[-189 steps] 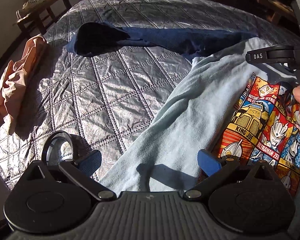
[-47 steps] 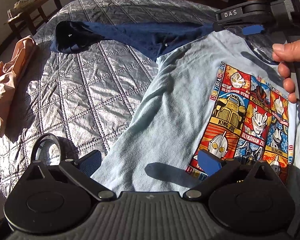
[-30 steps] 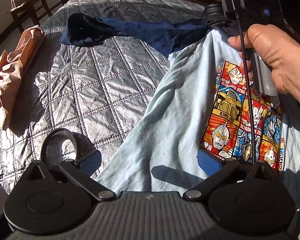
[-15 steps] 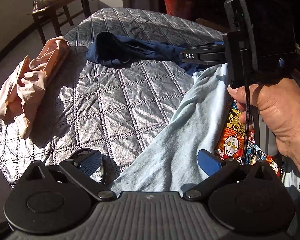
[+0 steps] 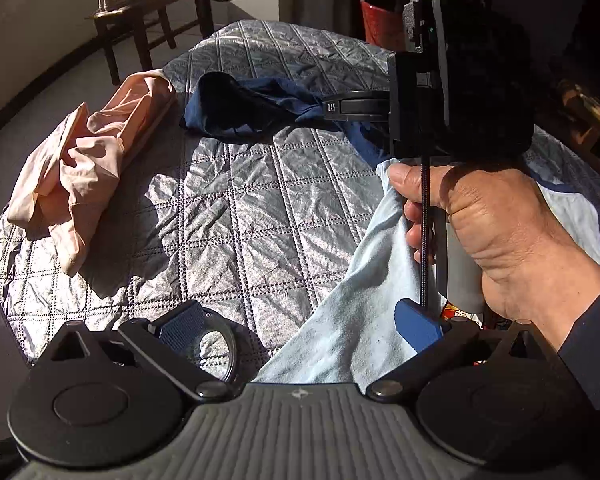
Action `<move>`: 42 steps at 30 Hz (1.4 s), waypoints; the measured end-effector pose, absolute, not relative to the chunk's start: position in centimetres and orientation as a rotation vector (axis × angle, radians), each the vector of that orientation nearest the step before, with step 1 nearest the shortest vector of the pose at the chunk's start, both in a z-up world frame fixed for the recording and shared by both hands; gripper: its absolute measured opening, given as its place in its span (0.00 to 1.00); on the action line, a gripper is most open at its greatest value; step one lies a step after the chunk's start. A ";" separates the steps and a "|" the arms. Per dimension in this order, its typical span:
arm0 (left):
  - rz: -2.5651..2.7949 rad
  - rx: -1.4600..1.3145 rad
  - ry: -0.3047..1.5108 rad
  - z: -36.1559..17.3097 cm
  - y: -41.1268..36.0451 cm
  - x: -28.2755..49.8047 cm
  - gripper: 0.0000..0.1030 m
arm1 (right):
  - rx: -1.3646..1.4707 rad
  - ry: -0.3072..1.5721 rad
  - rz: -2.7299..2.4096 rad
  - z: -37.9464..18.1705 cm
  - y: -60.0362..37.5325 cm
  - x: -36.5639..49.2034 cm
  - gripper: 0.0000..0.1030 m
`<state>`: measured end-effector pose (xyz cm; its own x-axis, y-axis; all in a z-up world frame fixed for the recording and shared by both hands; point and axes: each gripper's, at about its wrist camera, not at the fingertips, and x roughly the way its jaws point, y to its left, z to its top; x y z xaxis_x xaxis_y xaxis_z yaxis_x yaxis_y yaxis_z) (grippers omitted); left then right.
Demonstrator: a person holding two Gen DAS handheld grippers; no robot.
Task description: Fold clothes
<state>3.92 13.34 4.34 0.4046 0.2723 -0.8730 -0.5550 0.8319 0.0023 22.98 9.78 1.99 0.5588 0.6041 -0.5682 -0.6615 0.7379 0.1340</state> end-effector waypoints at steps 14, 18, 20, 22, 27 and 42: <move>0.579 -0.322 1.077 3.3 16.3 4.1 0.99 | -0.113 0.908 0.382 0.6 -7.6 0.9 0.65; 0.609 -0.332 1.006 5.6 18.3 4.4 0.99 | -0.137 0.823 0.601 1.9 -3.4 -4.3 0.67; 0.591 -0.341 0.962 7.0 19.4 4.5 0.99 | -0.204 0.784 0.736 2.2 -0.8 -5.9 0.66; 0.621 -0.305 0.930 7.7 20.1 4.7 0.99 | -0.396 0.756 0.857 1.2 2.2 -7.5 0.60; 0.634 -0.436 0.978 6.5 22.8 4.5 0.99 | -0.460 0.750 0.883 -0.2 3.6 -7.2 0.54; 0.629 -0.441 0.999 5.5 22.3 4.7 0.99 | -0.326 0.828 1.068 0.1 5.7 -9.1 0.28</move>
<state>4.73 22.33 5.54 0.3904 0.2828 -0.8761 -0.6680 0.7419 -0.0581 -9.13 5.73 0.14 0.2248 0.6407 -0.7342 -0.8703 0.4709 0.1445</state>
